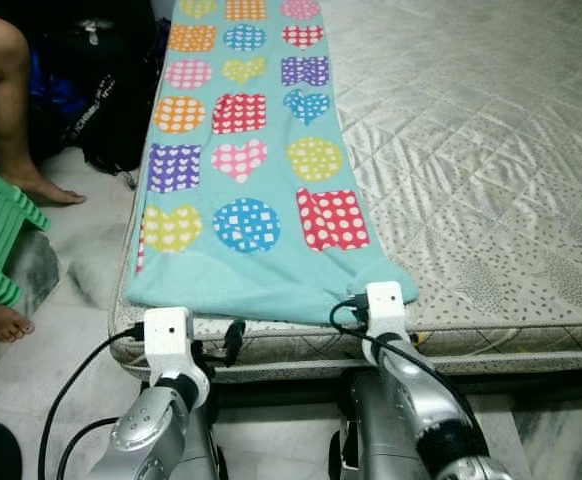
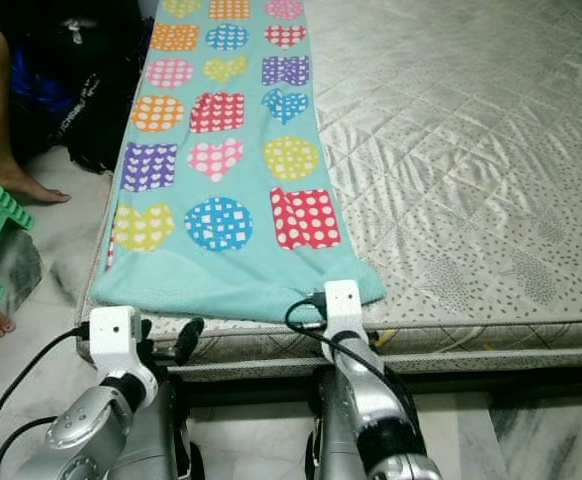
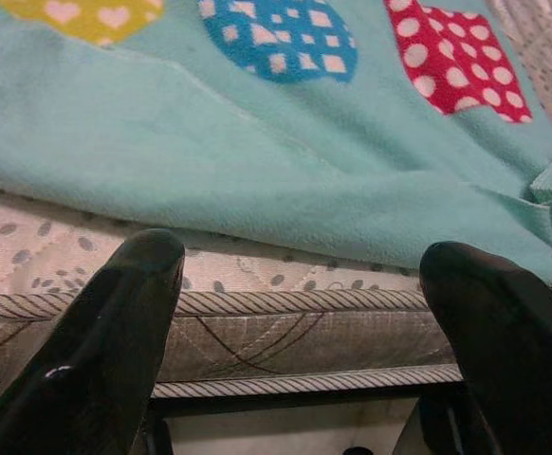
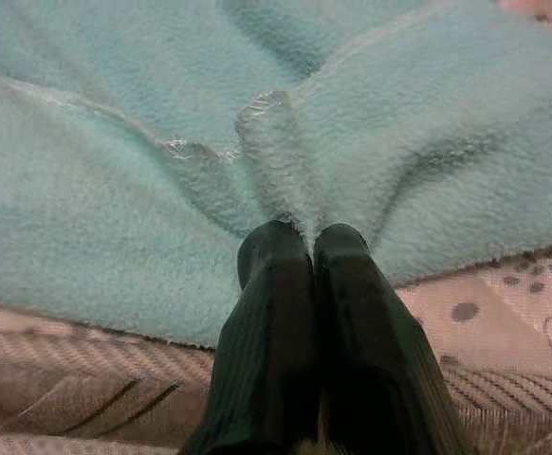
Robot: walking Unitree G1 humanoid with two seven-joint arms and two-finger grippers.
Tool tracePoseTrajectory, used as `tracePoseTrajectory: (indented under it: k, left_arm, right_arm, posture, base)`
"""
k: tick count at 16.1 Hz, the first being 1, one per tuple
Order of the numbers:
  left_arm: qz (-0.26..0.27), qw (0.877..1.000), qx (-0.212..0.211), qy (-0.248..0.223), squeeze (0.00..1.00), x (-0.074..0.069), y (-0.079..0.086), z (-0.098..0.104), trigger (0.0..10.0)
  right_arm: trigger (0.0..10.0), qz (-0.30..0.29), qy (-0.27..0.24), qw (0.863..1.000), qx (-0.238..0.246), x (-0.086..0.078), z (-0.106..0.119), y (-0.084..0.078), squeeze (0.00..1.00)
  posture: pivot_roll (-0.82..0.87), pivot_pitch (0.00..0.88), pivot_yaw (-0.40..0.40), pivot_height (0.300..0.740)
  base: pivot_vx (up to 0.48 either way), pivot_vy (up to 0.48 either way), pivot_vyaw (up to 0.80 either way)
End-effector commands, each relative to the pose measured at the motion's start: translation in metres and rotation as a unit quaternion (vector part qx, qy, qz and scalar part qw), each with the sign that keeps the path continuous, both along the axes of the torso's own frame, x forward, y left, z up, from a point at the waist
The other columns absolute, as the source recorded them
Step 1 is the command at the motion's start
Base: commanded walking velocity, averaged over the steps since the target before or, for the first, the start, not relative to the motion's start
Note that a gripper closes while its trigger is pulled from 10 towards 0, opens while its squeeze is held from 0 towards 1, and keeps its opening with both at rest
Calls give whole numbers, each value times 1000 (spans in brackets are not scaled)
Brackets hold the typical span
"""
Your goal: Clean up the room
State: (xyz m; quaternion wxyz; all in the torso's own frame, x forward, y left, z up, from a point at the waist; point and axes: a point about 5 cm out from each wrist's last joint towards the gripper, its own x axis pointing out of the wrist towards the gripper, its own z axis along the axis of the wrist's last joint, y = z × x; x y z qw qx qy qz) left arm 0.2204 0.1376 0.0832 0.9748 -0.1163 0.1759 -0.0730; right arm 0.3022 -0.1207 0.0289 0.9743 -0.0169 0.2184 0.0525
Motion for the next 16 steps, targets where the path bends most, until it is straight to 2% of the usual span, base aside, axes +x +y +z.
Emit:
tracePoseTrajectory:
  k: [1, 2, 7, 10, 11, 12, 13, 14, 16]
  left_arm:
    - [-2, 1000, 5, 12, 0, -4, 1, -5, 10000]
    - [-4, 1000, 5, 13, 0, -4, 1, -5, 10000]
    - [-17, 1000, 2, 17, 0, -7, 0, -6, 10000]
    - [-21, 1000, 2, 22, 0, -7, 1, -7, 10000]
    - [-25, 999, 1, 24, 0, -7, 0, -8, 10000]
    - [-29, 999, 1, 25, 0, -6, -1, -9, 10000]
    - [-34, 999, 0, 26, 0, -5, -3, -9, 10000]
    - [-39, 999, -1, 29, 0, -5, -3, -9, 10000]
    - [-43, 998, 1, 34, 0, -7, -2, -10, 10000]
  right_arm:
    - [0, -5, 10, 1000, -1, -8, -2, -6, 0]
    - [0, -5, 10, 1000, -1, -10, -1, -7, 0]
    - [0, 34, 51, 998, 25, -60, 14, -7, 0]
    - [0, 57, 77, 995, 25, -76, 18, -12, 0]
    - [4667, 86, 96, 992, 16, -85, 16, -12, 0]
    - [10000, 92, 119, 988, 23, -92, 13, -12, 0]
    - [10000, 89, 130, 987, 32, -94, 13, -12, 0]
    - [10000, 96, 138, 985, 42, -93, 14, -9, 1000]
    - [10000, 113, 140, 983, 34, -92, 16, -6, 1000]
  posture:
    - [12, 154, -9, 587]
    - [11, 152, -8, 587]
    - [11, 145, -5, 587]
    - [-2, 139, 1, 587]
    - [-6, 136, 4, 587]
    - [-5, 134, 5, 587]
    - [-4, 130, 7, 587]
    - [1, 125, 8, 587]
    - [7, 123, 9, 587]
  base:
    - [0, 0, 0]
    - [0, 0, 0]
    - [0, 0, 0]
    - [0, 0, 0]
    - [0, 0, 0]
    - [0, 0, 0]
    - [0, 0, 0]
    - [0, 0, 0]
    - [0, 0, 0]
